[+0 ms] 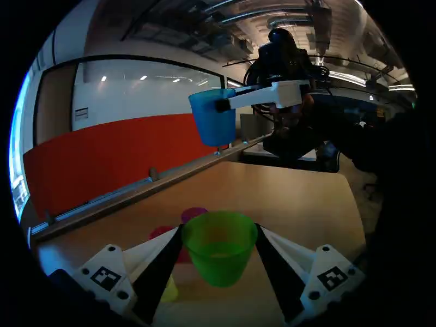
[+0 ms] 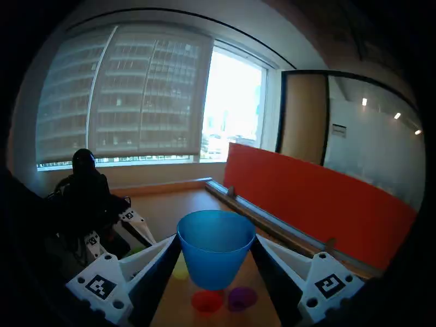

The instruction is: Pour water

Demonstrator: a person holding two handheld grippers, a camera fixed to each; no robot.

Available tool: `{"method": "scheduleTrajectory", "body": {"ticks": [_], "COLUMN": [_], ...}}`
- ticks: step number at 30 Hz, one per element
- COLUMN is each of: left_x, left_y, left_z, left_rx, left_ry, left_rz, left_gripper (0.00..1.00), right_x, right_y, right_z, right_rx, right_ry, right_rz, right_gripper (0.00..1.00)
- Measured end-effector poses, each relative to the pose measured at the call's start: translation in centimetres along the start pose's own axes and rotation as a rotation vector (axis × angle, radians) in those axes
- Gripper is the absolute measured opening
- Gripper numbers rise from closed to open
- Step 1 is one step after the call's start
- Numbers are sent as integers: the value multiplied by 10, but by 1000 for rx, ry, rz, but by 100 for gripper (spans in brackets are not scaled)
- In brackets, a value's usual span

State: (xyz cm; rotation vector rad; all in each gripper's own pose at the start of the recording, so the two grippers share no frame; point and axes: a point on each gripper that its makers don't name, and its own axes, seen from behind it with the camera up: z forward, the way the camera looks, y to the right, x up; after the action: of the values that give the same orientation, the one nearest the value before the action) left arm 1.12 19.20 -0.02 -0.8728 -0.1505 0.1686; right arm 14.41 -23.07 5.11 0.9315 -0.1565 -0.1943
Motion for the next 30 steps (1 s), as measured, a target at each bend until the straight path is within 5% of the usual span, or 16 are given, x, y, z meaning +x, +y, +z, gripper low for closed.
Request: {"method": "scheduleTrajectory", "body": {"ticks": [30], "left_x": [-87], "left_y": [13], "left_z": [13], "left_rx": [-57], "left_ry": [-215], "left_rz": [1], "left_gripper": [90], "right_x": [-57], "right_y": [2], "right_z": [-5], "right_rx": [0], "right_ry": [-107], "right_rz": [-13], "right_gripper": [91]}}
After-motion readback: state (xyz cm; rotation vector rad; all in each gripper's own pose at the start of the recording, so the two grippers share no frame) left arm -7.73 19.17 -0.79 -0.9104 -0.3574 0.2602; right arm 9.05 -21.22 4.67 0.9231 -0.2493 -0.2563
